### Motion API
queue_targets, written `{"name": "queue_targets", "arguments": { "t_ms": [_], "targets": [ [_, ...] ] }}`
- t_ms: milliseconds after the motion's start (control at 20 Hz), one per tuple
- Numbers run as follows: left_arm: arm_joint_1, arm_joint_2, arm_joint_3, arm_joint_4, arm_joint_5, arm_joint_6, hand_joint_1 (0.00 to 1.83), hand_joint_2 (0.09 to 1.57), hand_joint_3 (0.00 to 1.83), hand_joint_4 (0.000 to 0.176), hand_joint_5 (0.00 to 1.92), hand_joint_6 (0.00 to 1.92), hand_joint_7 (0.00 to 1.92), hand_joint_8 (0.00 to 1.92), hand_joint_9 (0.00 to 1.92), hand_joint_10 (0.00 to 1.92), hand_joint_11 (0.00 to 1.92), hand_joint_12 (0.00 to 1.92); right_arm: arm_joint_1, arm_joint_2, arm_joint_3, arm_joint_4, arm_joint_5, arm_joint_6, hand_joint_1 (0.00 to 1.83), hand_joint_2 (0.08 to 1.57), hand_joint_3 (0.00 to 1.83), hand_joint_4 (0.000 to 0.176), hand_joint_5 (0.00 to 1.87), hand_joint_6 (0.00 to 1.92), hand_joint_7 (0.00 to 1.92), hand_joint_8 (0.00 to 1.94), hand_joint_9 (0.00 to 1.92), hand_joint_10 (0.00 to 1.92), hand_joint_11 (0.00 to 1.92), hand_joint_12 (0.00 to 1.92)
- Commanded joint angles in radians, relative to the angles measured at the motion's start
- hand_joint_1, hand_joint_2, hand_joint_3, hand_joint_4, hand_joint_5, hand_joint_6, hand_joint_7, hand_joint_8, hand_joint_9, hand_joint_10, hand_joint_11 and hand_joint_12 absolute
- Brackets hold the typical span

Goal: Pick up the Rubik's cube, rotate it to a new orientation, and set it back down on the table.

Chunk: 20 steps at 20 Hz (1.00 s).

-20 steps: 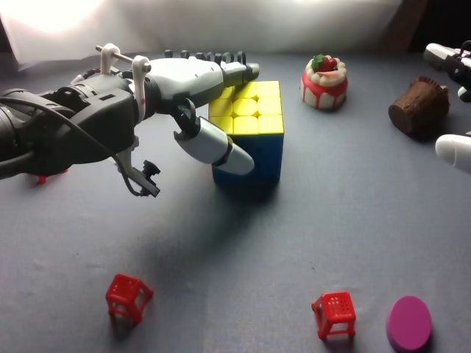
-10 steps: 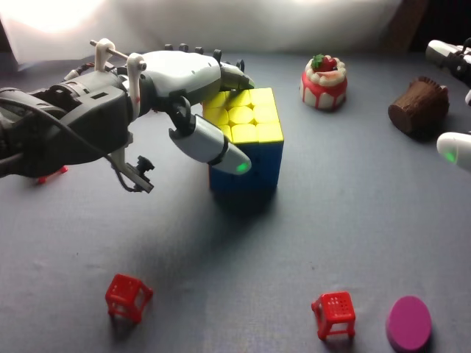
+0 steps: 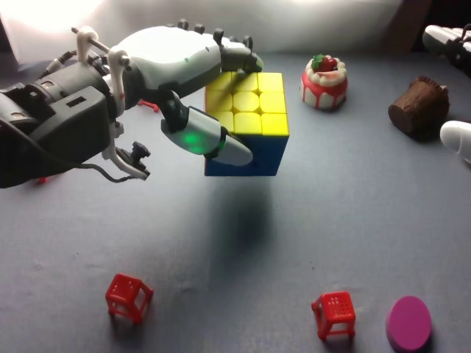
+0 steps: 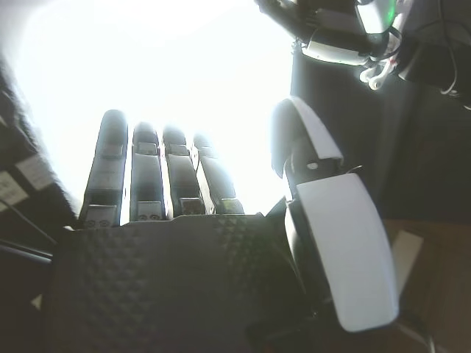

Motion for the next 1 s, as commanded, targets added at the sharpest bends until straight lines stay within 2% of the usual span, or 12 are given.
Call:
{"name": "queue_targets", "arguments": {
  "t_ms": [0, 50, 100, 150, 200, 300, 400, 450, 500, 650, 750, 950],
  "targets": [
    [-0.020, 0.011, -0.011, 0.014, -0.192, -0.020, 1.07, 1.43, 0.00, 0.000, 0.56, 1.62, 0.69, 1.81, 1.01, 1.92, 1.17, 1.92, 0.008, -0.006, 0.009, -0.004, 0.142, 0.006, 0.23, 1.48, 0.02, 0.000, 0.00, 0.00, 0.00, 0.00, 0.04, 0.02, 0.01, 0.01],
    [-0.020, 0.023, -0.026, 0.036, -0.222, -0.033, 1.08, 1.45, 0.00, 0.000, 0.49, 1.70, 0.65, 1.76, 1.00, 1.92, 1.13, 1.92, 0.010, -0.013, 0.018, -0.010, 0.150, 0.006, 0.08, 1.50, 0.00, 0.000, 0.00, 0.00, 0.01, 0.00, 0.06, 0.04, 0.00, 0.26],
    [-0.020, 0.030, -0.034, 0.051, -0.242, -0.045, 1.06, 1.41, 0.00, 0.000, 0.60, 1.62, 0.87, 1.89, 1.06, 1.92, 1.18, 1.92, 0.012, -0.020, 0.028, -0.015, 0.154, 0.006, 0.06, 1.50, 0.00, 0.000, 0.00, 0.00, 0.02, 0.00, 0.06, 0.04, 0.00, 0.30],
    [-0.020, 0.040, -0.044, 0.073, -0.264, -0.058, 1.29, 1.24, 0.00, 0.000, 0.85, 1.86, 1.08, 1.91, 1.20, 1.92, 1.29, 1.92, 0.015, -0.032, 0.044, -0.022, 0.158, 0.006, 0.03, 1.50, 0.00, 0.000, 0.00, 0.00, 0.00, 0.00, 0.04, 0.04, 0.00, 0.14],
    [-0.019, 0.051, -0.056, 0.086, -0.287, -0.062, 1.29, 1.24, 0.00, 0.000, 0.85, 1.86, 1.08, 1.91, 1.20, 1.92, 1.29, 1.92, 0.019, -0.047, 0.063, -0.029, 0.162, 0.006, 0.03, 1.50, 0.00, 0.000, 0.00, 0.00, 0.00, 0.00, 0.04, 0.04, 0.00, 0.14],
    [-0.016, 0.075, -0.080, 0.107, -0.333, -0.066, 1.12, 1.27, 0.00, 0.000, 0.83, 1.35, 1.05, 1.92, 1.13, 1.92, 1.19, 1.92, 0.031, -0.078, 0.098, -0.040, 0.163, 0.006, 0.07, 1.46, 0.00, 0.000, 0.00, 0.00, 0.00, 0.00, 0.03, 0.05, 0.00, 0.01],
    [-0.015, 0.099, -0.100, 0.128, -0.377, -0.073, 1.12, 1.39, 0.00, 0.000, 0.69, 1.44, 0.65, 1.75, 1.15, 1.92, 1.22, 1.92, 0.041, -0.107, 0.133, -0.041, 0.165, 0.006, 0.01, 1.41, 0.00, 0.000, 0.00, 0.00, 0.00, 0.00, 0.00, 0.00, 0.00, 0.00],
    [-0.015, 0.110, -0.110, 0.139, -0.397, -0.076, 1.17, 1.37, 0.00, 0.000, 0.72, 1.29, 0.68, 1.78, 1.08, 1.92, 1.18, 1.92, 0.047, -0.121, 0.149, -0.043, 0.166, 0.006, 0.06, 1.40, 0.00, 0.000, 0.00, 0.00, 0.00, 0.00, 0.00, 0.00, 0.00, 0.00],
    [-0.015, 0.120, -0.118, 0.149, -0.415, -0.077, 1.30, 1.34, 0.00, 0.000, 0.61, 1.21, 0.69, 1.63, 0.70, 1.92, 1.17, 1.92, 0.052, -0.133, 0.164, -0.044, 0.166, 0.006, 0.07, 1.40, 0.00, 0.000, 0.00, 0.00, 0.00, 0.00, 0.00, 0.00, 0.00, 0.00],
    [-0.015, 0.131, -0.131, 0.165, -0.437, -0.077, 1.15, 1.35, 0.00, 0.000, 0.58, 1.42, 0.67, 1.76, 0.53, 1.92, 0.72, 1.92, 0.058, -0.149, 0.182, -0.046, 0.166, 0.006, 0.13, 1.35, 0.00, 0.000, 0.01, 0.00, 0.00, 0.00, 0.00, 0.00, 0.00, 0.00],
    [-0.015, 0.131, -0.131, 0.165, -0.437, -0.077, 1.19, 1.31, 0.00, 0.000, 0.68, 1.25, 0.72, 1.71, 0.70, 1.92, 0.84, 1.92, 0.058, -0.149, 0.182, -0.046, 0.166, 0.006, 0.17, 1.34, 0.00, 0.000, 0.00, 0.00, 0.00, 0.00, 0.02, 0.01, 0.00, 0.00],
    [-0.028, 0.148, -0.155, 0.223, -0.467, -0.077, 1.12, 1.38, 0.00, 0.000, 0.50, 1.67, 0.57, 1.76, 1.08, 1.92, 1.19, 1.92, 0.086, -0.196, 0.227, -0.067, 0.169, 0.006, 0.02, 1.37, 0.00, 0.000, 0.00, 0.00, 0.00, 0.00, 0.00, 0.00, 0.00, 0.00]
  ]
}}
